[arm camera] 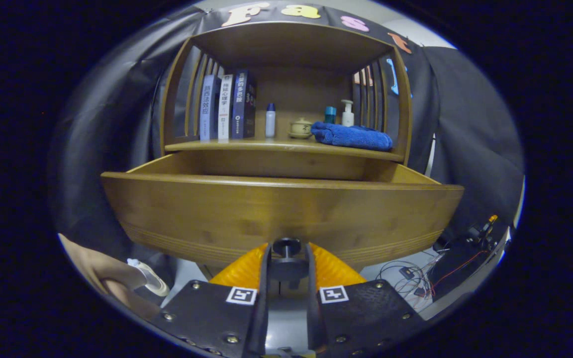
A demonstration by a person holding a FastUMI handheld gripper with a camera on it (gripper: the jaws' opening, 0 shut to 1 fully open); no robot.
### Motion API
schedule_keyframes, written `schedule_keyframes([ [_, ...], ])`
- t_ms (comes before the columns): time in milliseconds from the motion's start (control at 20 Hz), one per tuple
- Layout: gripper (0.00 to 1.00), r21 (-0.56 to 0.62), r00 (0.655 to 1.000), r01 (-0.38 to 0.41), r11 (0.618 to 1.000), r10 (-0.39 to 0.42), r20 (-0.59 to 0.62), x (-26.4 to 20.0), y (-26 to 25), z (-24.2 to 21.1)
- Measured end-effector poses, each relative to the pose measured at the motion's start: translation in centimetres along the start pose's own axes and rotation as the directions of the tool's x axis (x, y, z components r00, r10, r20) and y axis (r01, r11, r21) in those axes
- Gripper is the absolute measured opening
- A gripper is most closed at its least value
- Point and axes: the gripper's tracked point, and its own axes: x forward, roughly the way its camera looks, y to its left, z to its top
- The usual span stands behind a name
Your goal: Pull open the drawer, take out the items inside it, and place them on the countertop above the cabinet.
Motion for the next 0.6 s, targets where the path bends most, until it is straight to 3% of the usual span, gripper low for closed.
schedule_keyframes([
  [600, 0.32, -0.01, 1.0, -0.016, 1.0, 0.016, 0.013, -0.09, 0.12, 0.01],
])
